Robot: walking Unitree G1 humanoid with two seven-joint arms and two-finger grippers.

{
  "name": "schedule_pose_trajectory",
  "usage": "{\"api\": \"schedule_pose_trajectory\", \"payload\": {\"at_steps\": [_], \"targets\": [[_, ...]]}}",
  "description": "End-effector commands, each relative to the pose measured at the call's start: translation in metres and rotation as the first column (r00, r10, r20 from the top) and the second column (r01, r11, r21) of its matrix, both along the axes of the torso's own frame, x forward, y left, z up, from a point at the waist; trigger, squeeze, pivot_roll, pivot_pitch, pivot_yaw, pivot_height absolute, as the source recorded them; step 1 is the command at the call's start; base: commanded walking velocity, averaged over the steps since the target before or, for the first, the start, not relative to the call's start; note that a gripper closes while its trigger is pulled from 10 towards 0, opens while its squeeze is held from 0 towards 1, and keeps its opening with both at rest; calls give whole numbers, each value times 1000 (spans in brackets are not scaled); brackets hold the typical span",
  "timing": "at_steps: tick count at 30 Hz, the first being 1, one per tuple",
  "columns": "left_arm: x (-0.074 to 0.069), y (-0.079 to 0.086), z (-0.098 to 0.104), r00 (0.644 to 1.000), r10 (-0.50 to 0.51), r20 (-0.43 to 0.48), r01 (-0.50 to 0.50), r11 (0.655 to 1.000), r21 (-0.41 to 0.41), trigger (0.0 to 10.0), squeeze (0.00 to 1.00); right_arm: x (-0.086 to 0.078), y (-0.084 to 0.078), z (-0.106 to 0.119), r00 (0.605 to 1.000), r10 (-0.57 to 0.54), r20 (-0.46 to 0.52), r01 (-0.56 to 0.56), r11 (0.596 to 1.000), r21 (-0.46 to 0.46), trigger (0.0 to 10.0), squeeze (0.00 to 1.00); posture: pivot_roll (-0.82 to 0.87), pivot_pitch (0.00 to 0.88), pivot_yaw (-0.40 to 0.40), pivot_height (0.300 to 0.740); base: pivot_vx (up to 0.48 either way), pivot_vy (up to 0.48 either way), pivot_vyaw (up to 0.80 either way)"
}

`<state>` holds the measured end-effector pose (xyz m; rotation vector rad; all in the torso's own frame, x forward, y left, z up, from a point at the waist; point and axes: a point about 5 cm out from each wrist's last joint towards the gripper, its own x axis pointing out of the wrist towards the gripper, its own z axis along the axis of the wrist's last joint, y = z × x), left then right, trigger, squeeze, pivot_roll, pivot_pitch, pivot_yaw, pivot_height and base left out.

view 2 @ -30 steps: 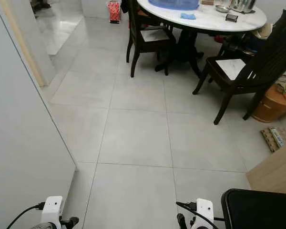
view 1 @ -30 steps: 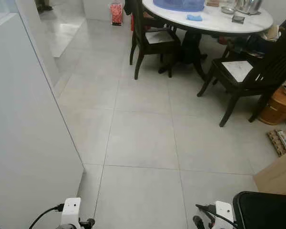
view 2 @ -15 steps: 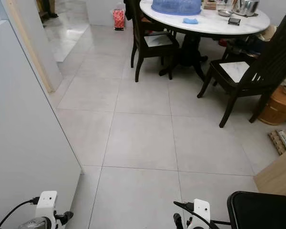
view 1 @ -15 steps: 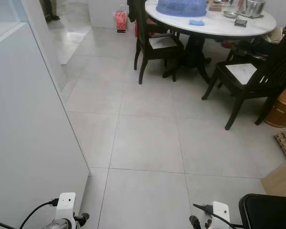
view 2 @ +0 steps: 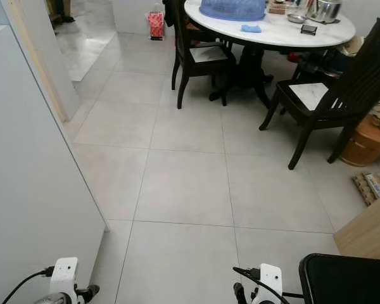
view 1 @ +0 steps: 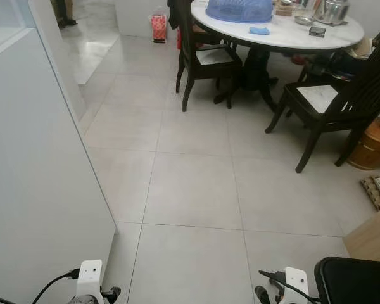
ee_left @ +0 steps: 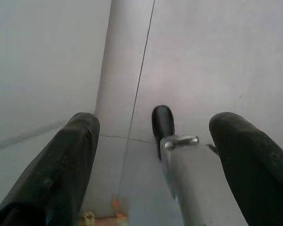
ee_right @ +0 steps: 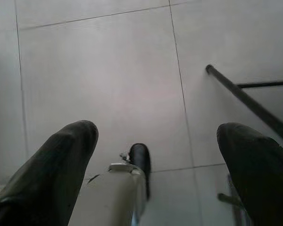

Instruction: Restocking fridge

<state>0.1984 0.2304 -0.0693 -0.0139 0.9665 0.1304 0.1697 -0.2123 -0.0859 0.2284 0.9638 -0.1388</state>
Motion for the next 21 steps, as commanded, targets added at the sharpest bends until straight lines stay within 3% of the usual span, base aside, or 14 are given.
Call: {"api": "schedule_pose_trajectory", "payload": {"at_steps": [1, 21], "targets": [[-9, 0, -5, 999, 22, -37, -23, 1000, -16, 10000, 0, 3, -2, 2, 1000, 15, 11, -15, 1000, -15, 10000, 0, -140, 14, -72, 740, 0, 0, 800], [-14, 3, -6, 998, -14, -58, 14, 1000, -2, 10000, 0, 0, 3, 0, 998, 55, -4, -55, 998, 0, 10000, 0, -141, 0, -44, 740, 0, 0, 800]]}}
